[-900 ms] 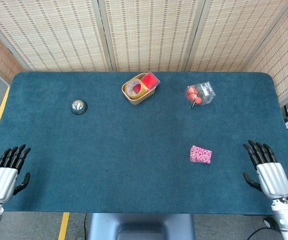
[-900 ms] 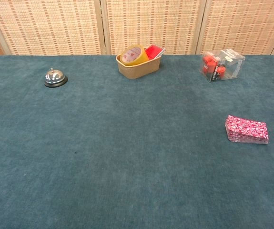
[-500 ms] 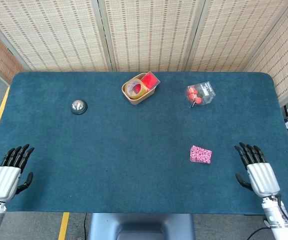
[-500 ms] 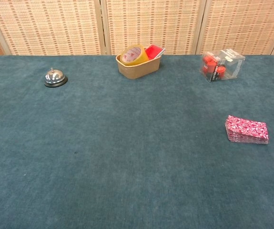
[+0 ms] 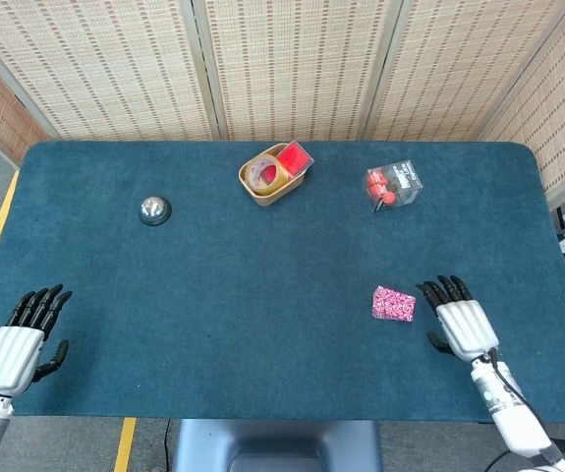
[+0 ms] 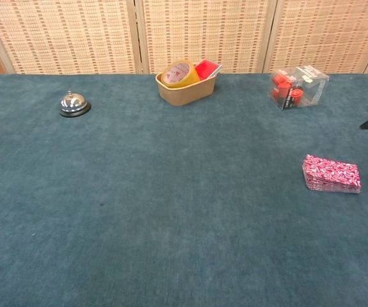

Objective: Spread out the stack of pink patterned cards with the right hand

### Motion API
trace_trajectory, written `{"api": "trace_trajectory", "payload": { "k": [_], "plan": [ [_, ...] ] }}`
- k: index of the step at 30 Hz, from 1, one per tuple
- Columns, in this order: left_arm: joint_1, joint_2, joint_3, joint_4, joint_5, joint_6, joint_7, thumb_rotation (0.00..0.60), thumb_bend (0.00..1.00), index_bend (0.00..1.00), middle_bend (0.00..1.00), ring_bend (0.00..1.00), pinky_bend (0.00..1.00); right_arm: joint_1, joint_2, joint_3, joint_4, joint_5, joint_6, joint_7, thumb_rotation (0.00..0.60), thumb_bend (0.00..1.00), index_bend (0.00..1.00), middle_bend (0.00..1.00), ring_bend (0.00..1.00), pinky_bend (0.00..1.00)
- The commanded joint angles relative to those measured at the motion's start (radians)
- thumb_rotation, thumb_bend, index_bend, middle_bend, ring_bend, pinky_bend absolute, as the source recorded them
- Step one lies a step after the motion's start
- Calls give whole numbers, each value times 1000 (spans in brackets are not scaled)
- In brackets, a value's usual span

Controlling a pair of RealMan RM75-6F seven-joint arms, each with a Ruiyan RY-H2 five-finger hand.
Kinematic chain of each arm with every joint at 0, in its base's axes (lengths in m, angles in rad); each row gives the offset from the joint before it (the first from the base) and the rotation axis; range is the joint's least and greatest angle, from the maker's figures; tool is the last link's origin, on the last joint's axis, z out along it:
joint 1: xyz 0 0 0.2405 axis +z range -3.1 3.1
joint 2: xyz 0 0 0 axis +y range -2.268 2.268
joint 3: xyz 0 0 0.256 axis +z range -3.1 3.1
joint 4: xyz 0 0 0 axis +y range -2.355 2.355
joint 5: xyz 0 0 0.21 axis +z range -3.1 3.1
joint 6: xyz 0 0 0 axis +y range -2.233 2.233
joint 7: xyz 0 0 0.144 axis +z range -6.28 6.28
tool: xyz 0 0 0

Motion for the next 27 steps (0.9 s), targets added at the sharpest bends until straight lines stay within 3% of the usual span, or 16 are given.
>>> {"api": "trace_trajectory", "payload": {
  "k": [1, 10, 27],
  "plan": [
    [2, 0, 2, 5, 2, 3, -6, 600, 471, 0, 0, 0, 74, 55, -50, 33, 7, 113, -56, -79, 600, 265, 116, 122, 0, 0],
    [0, 7, 7, 5, 6, 1, -18, 600, 472, 0, 0, 0, 73, 137, -128, 49, 50, 319, -119, -164, 600, 265, 102, 122, 0, 0],
    [-1, 9, 11, 3, 4, -3, -19, 600, 473, 0, 0, 0, 74, 228, -171, 31, 70, 467, -102, -252, 600, 265, 143, 151, 0, 0]
  ]
}}
